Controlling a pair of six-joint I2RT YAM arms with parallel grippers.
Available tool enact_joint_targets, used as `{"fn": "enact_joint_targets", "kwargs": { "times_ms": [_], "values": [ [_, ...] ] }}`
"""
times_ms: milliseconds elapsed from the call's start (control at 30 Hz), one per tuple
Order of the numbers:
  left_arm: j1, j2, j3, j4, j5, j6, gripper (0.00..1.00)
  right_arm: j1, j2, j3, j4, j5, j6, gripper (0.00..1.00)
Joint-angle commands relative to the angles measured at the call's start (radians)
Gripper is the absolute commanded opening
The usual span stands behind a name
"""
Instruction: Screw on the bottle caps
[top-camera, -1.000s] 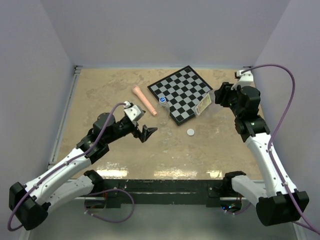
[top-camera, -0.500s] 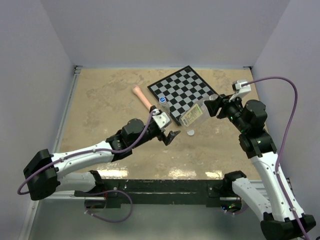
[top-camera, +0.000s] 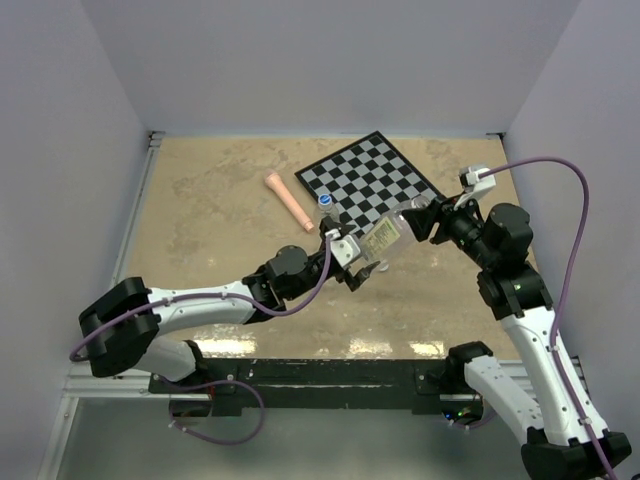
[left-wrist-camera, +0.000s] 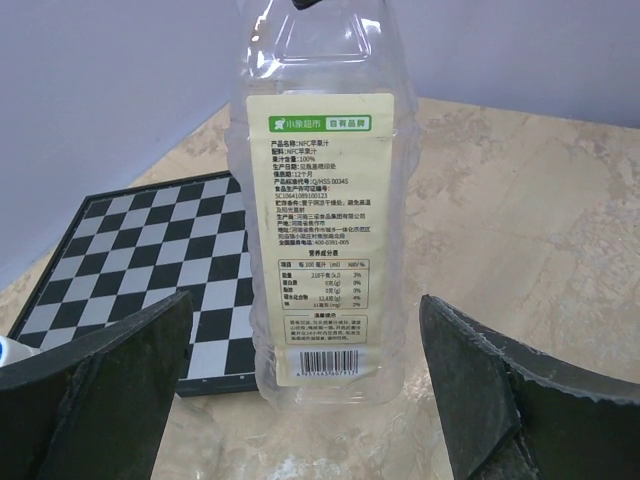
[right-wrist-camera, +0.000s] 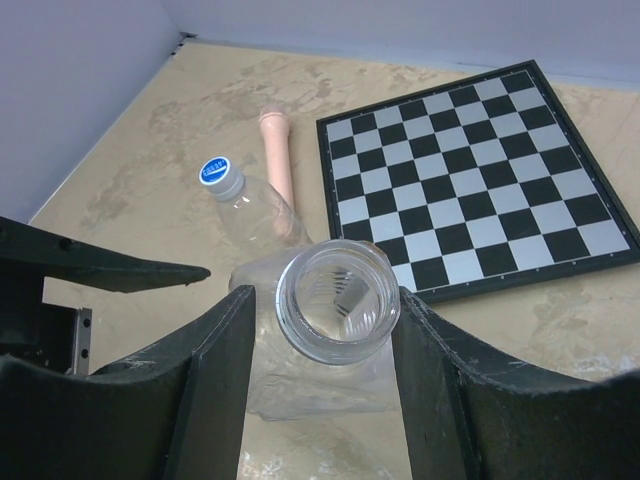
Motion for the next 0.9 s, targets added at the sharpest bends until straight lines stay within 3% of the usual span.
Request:
{"fn": "enact_joint_targets", "kwargs": {
  "times_ms": [0,433,867],
  "values": [
    [-0.010,0.025,0.052,0.142,-0.024,-0.014,1.00,0.006,-0.017,0.009,0.044,-0.045,0.017,0.00],
    [-0.022,0.136,0.139,0.148,-0.058,-0.063,1.00,0.004,-0.023,0.016,0.042,-0.059,0.025,0.00],
    [-0.030,0.222,0.260,-0.015,-0.101,-0.097,0.96,0.004,-0.038,0.018,0.033,-0.081,0.023,0.00]
  ]
}}
